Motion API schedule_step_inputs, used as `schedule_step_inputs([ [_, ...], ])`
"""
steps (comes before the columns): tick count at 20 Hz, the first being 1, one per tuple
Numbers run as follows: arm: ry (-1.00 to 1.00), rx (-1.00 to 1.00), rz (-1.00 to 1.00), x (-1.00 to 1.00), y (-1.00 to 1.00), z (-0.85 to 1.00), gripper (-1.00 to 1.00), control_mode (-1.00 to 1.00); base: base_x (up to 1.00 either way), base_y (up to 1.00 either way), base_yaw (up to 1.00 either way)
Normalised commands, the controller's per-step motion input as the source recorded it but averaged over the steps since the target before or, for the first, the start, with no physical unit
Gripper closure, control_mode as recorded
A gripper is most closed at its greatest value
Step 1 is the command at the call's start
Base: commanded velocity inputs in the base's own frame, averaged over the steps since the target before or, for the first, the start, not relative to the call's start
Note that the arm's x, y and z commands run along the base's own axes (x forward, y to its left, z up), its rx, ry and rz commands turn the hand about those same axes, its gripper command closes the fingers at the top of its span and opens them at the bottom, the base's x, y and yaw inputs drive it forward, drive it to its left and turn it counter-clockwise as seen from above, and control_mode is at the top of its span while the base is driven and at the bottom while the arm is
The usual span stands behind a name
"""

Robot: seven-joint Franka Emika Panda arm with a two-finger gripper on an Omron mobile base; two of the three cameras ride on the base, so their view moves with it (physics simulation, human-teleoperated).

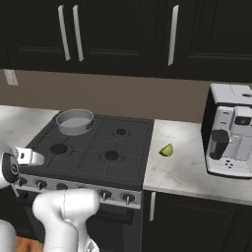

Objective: Turn on the burner for the pot on the stove. Wait thirty seconds for the pot to heat up. Then add the lemon wedge to the pot.

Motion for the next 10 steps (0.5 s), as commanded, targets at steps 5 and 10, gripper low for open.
schedule_step_inputs([
  [5, -0.17, 0.0, 0.0, -0.14, 0.05, -0.32, -1.0, -1.0, 0.0, 0.0, 0.0],
  [10, -0.12, 0.0, 0.0, -0.02, 0.12, -0.33, -1.0, -1.0, 0.0, 0.0, 0.0],
])
